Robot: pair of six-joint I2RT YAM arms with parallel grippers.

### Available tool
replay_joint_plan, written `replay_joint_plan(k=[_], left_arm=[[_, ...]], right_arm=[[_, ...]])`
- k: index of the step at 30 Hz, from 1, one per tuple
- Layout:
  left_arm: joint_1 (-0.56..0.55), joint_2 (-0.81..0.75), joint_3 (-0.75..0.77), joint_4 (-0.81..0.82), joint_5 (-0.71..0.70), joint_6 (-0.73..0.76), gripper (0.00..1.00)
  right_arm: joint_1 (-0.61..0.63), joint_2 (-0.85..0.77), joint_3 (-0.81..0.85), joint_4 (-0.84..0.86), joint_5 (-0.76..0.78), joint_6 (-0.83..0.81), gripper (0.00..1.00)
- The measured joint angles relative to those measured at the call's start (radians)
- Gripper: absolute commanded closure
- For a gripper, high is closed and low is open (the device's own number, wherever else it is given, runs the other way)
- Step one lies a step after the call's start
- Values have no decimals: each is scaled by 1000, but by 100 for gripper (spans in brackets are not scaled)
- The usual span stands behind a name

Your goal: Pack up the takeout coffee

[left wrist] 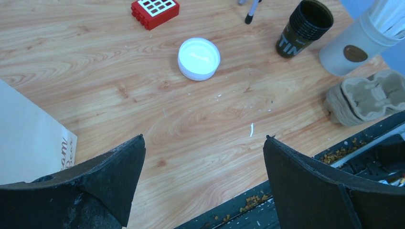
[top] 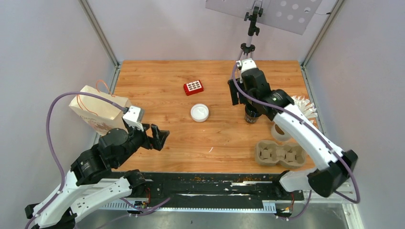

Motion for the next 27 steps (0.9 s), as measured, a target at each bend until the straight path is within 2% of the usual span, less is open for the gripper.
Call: replay_joint_plan(k=[4,7,16,27], left_arm=[[0,-1,34,-16,15,-14,0],[0,-1,41,-34,35,-32,0],[0,-1,43,-66,72,-73,0],[0,8,43,-68,76,-91,0]], right_arm=[[-68,133,56,-19,0,-64,58],[-110,214,89,-44,-12,-101,66],[-204,281,93,-98,-109,-137,69],[-230,309,74,-102,-204,-156,73]])
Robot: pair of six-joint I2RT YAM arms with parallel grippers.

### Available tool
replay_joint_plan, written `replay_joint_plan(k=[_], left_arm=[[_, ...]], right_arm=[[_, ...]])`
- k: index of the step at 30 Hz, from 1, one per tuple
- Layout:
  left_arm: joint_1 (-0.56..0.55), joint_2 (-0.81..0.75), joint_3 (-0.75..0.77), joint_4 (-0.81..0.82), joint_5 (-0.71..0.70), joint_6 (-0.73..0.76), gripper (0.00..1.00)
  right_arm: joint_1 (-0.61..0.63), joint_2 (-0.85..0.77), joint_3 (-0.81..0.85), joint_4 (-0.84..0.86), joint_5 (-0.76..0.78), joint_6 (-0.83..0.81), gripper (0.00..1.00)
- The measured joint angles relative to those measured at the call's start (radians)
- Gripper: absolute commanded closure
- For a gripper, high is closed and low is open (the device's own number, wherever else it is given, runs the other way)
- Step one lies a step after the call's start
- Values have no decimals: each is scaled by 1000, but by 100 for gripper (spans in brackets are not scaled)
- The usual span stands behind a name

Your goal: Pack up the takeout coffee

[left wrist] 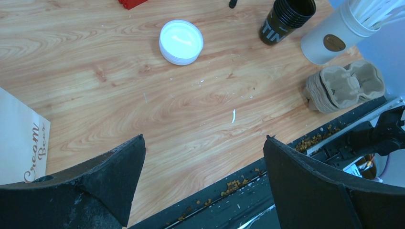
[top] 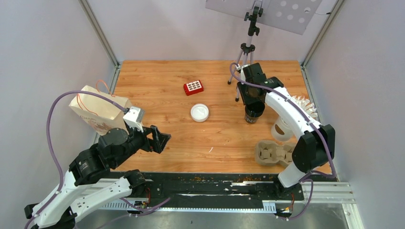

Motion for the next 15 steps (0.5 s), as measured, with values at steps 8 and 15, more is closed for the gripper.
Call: replay_joint_plan(k=[8,15], left_arm=[[0,0,0,-3,0,-8,0],[0,0,0,-3,0,-8,0]], right_arm=[[-4,45,0,-12,0,1,77],[-4,68,0,-24,0,3,84]])
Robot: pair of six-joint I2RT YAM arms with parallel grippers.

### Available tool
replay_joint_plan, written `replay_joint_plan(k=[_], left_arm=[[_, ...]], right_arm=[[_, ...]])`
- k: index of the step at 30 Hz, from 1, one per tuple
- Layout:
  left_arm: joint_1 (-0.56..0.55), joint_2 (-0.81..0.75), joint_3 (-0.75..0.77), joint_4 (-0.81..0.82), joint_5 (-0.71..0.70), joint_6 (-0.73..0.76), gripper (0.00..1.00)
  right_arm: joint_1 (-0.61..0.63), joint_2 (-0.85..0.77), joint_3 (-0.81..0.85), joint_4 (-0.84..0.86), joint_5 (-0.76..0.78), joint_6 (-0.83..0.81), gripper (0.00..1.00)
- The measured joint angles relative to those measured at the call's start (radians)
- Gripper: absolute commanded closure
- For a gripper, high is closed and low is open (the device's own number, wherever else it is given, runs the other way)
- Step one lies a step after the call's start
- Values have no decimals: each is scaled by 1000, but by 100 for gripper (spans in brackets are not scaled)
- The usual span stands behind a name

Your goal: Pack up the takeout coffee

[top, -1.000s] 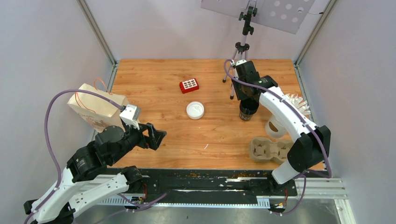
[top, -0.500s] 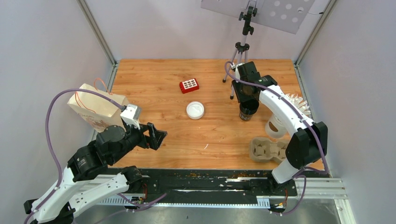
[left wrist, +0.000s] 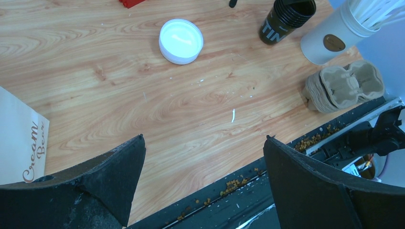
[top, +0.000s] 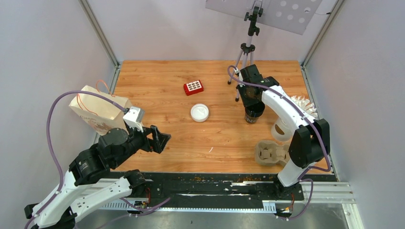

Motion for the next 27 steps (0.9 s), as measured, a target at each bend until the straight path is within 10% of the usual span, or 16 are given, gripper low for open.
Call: replay_joint_plan(k=[27], left_arm=[[0,-12,0,-4,-4,-14,0]], right_arm=[[-12,17,0,-4,-10,3,100]])
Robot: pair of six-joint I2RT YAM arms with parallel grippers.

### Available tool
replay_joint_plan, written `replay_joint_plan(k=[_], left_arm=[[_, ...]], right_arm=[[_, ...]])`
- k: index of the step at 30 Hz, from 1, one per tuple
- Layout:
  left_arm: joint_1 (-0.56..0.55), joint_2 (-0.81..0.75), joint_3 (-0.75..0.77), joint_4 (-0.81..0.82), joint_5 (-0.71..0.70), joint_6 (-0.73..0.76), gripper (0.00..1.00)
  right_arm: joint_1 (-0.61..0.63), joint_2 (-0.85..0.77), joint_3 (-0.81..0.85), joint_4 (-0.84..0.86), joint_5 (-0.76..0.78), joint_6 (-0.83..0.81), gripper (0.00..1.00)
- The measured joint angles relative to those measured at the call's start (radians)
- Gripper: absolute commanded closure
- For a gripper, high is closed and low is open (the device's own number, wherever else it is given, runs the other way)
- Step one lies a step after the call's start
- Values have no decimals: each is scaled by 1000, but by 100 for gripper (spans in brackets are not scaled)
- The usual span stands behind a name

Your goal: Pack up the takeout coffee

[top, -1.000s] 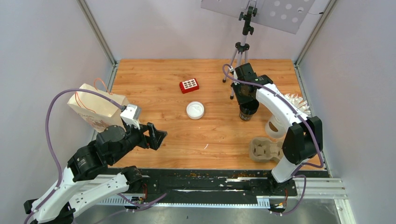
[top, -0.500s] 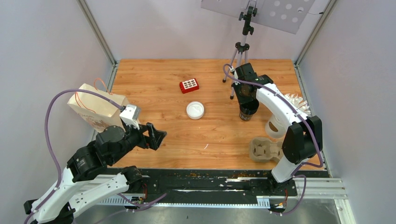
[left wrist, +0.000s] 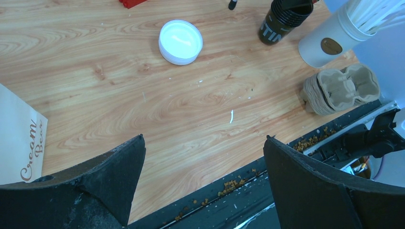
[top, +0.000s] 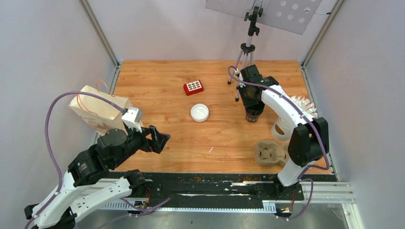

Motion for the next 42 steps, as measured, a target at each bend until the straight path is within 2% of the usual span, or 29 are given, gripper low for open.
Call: replay_joint_plan(k=[42], left_arm=[[0,16,0,1,0,-8,0]], right_arm=[[-1,-32,68,-139,97,12,100]])
